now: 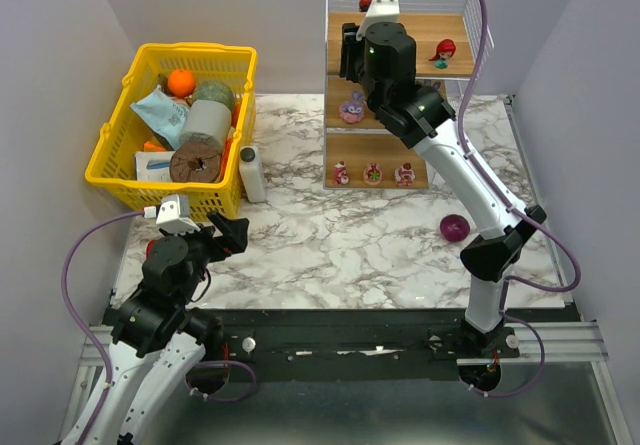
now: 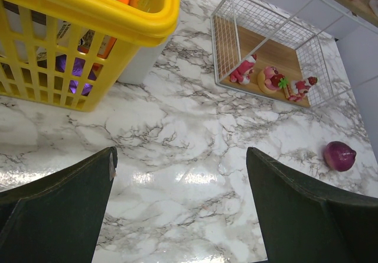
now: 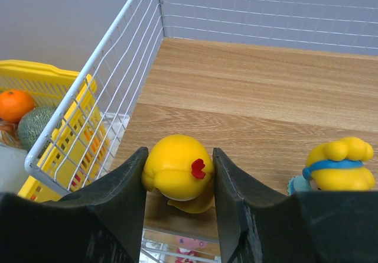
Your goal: Place and organize the plastic toys onto the shelf
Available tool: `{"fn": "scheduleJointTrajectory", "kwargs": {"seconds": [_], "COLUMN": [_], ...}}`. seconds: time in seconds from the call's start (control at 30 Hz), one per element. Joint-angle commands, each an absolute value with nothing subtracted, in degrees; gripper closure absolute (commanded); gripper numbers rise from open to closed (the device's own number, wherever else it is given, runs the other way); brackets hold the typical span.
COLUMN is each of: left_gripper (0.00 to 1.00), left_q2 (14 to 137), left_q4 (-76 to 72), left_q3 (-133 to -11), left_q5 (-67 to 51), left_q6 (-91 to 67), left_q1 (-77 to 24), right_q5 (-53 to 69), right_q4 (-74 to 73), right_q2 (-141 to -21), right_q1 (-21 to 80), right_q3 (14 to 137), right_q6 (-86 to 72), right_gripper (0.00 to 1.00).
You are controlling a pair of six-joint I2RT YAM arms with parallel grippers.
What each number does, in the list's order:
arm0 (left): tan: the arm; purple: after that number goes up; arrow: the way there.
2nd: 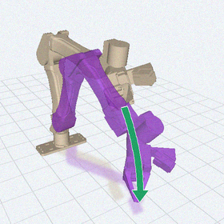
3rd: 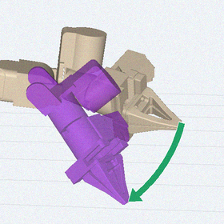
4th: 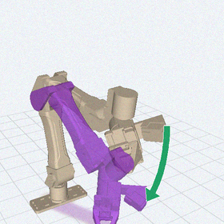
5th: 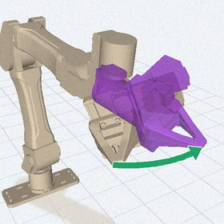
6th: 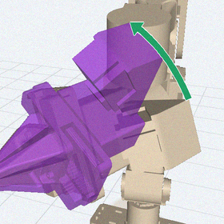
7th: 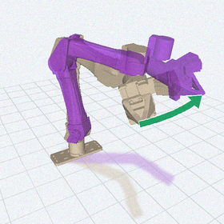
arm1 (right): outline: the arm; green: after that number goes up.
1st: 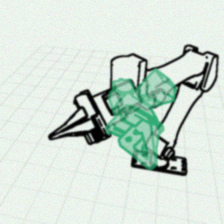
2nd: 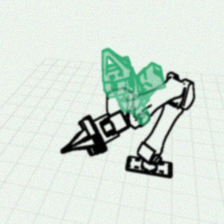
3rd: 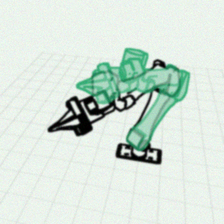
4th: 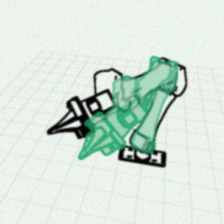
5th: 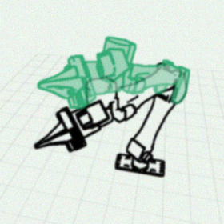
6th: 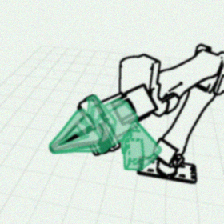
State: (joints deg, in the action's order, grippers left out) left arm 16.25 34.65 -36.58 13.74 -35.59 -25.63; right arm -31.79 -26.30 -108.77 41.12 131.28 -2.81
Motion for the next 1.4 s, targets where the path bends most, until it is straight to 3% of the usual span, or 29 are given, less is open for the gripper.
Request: {"fn": "scheduleJointTrajectory", "kwargs": {"seconds": [0.0,0.5,1.03,1.37], "left_gripper": [0.01,0.01,0.01,0.01], "left_q2": [16.17,16.17,16.35,16.35], "left_q4": [34.72,34.72,34.72,34.80], "left_q3": [-36.56,-36.56,-36.56,-36.56], "left_q5": [13.80,13.89,13.97,14.15], "left_q6": [-35.33,-35.33,-35.33,-35.60], "left_q1": [-25.66,-25.66,-25.66,-25.66], "right_q5": [-32.70,-33.13,-31.29,-27.69], "right_q4": [-27.33,-27.42,-27.33,-27.51], "right_q2": [-110.57,-110.65,-107.76,-104.15], "right_q1": [40.69,40.52,40.60,40.52], "right_q3": [131.75,131.66,131.04,129.29], "right_q6": [-1.58,-1.58,-1.93,-2.28], "right_gripper": [0.56,0.38,0.26,0.24]}}
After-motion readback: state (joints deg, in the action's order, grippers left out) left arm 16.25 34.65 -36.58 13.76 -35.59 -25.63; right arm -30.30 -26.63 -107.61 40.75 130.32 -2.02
